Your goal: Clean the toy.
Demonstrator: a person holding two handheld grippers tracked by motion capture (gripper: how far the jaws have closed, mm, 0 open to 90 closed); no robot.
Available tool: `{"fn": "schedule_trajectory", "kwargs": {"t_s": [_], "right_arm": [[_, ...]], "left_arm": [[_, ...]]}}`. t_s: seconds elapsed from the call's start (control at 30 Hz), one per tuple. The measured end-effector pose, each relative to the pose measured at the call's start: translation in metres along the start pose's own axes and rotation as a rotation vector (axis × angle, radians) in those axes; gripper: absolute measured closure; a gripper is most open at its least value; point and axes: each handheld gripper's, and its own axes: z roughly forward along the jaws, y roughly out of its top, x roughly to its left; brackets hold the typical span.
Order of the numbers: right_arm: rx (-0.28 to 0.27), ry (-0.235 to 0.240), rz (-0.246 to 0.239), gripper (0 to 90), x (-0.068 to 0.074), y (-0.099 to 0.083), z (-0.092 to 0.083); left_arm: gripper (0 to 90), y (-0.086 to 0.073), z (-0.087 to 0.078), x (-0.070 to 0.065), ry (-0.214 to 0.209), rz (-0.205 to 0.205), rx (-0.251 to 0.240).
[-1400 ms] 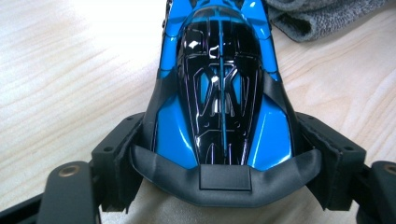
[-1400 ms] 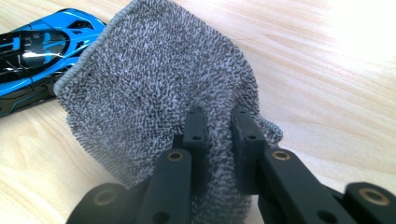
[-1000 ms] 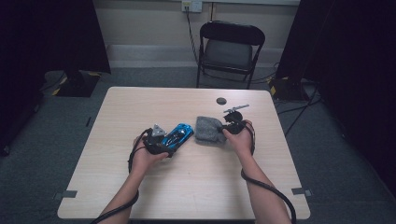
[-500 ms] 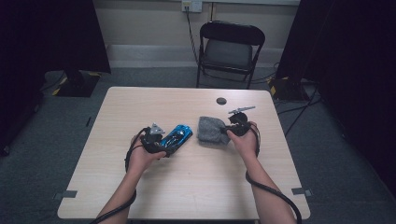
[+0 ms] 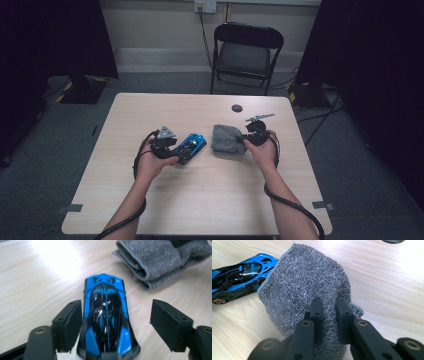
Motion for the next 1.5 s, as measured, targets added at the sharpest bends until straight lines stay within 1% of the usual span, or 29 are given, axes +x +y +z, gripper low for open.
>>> {"fn": "schedule_trajectory", "kwargs": {"t_s": [0.07, 0.13, 0.2, 0.27, 0.3, 0.37, 0.4, 0.5, 0.6, 0.8, 0.83, 0.87, 0.9, 0.97, 1.0, 1.2, 1.23, 1.37, 1.4, 1.43, 1.5], "right_arm": [[-0.001, 0.004, -0.001, 78.0, 0.0, 0.0, 0.0], [-0.003, 0.007, -0.002, 78.0, 0.001, 0.0, -0.001], [-0.005, 0.013, -0.006, 78.0, 0.002, 0.0, -0.002], [-0.005, 0.015, -0.007, 78.0, 0.002, 0.0, -0.001], [-0.005, 0.016, -0.005, 78.0, 0.002, 0.0, -0.001], [-0.009, 0.024, 0.006, 78.0, 0.0, -0.002, -0.001], [-0.007, 0.024, 0.007, 78.0, -0.001, -0.003, 0.0], [-0.006, 0.026, 0.008, 78.0, -0.002, -0.004, 0.0], [-0.009, 0.027, 0.011, 78.0, -0.004, -0.006, -0.001], [-0.009, 0.032, 0.013, 78.0, -0.006, -0.009, -0.001], [-0.008, 0.032, 0.014, 78.0, -0.006, -0.01, -0.001], [-0.008, 0.034, 0.015, 78.0, -0.006, -0.011, -0.001], [-0.009, 0.033, 0.013, 78.0, -0.006, -0.011, -0.001], [-0.008, 0.035, 0.012, 78.0, -0.006, -0.011, -0.001], [-0.008, 0.035, 0.012, 78.0, -0.006, -0.011, -0.001], [-0.011, 0.036, 0.007, 78.0, -0.004, -0.011, -0.002], [-0.014, 0.044, 0.0, 78.0, -0.002, -0.01, -0.002], [-0.021, 0.056, -0.007, 78.0, 0.0, -0.009, -0.003], [-0.03, 0.067, -0.011, 78.1, 0.002, -0.009, -0.006], [-0.03, 0.067, -0.011, 78.1, 0.002, -0.009, -0.006], [-0.039, 0.083, -0.016, 78.1, 0.003, -0.01, -0.011]], "left_arm": [[29.1, 0.005, 0.01, 0.002, 0.014, 0.015, 0.027], [30.0, 0.007, 0.013, 0.003, 0.022, 0.015, 0.03], [33.4, 0.01, 0.024, 0.005, 0.021, 0.019, 0.052], [36.8, 0.01, 0.026, 0.006, 0.024, 0.024, 0.054], [36.8, 0.01, 0.031, 0.007, 0.027, 0.023, 0.053], [39.7, 0.009, 0.036, 0.008, 0.02, 0.004, 0.063], [40.1, 0.009, 0.039, 0.008, 0.027, 0.008, 0.065], [40.4, 0.01, 0.043, 0.006, 0.02, 0.015, 0.067], [41.4, 0.01, 0.048, 0.005, 0.03, 0.023, 0.091], [42.1, 0.008, 0.049, 0.005, 0.035, 0.044, 0.083], [42.3, 0.007, 0.049, 0.005, 0.046, 0.047, 0.1], [40.0, 0.007, 0.049, 0.005, 0.046, 0.047, 0.1], [40.1, 0.004, 0.05, 0.006, 0.045, 0.035, 0.078], [39.8, 0.003, 0.05, 0.005, 0.044, 0.037, 0.071], [39.8, 0.003, 0.05, 0.005, 0.046, 0.046, 0.069], [40.8, 0.003, 0.049, 0.006, 0.039, 0.028, 0.072], [41.2, 0.003, 0.048, 0.006, 0.043, 0.02, 0.074], [42.6, 0.004, 0.048, 0.004, 0.051, 0.03, 0.08], [43.0, 0.004, 0.047, 0.003, 0.058, 0.04, 0.077], [43.2, 0.004, 0.047, 0.003, 0.058, 0.04, 0.077], [43.9, 0.003, 0.047, 0.003, 0.056, 0.04, 0.078]]}}
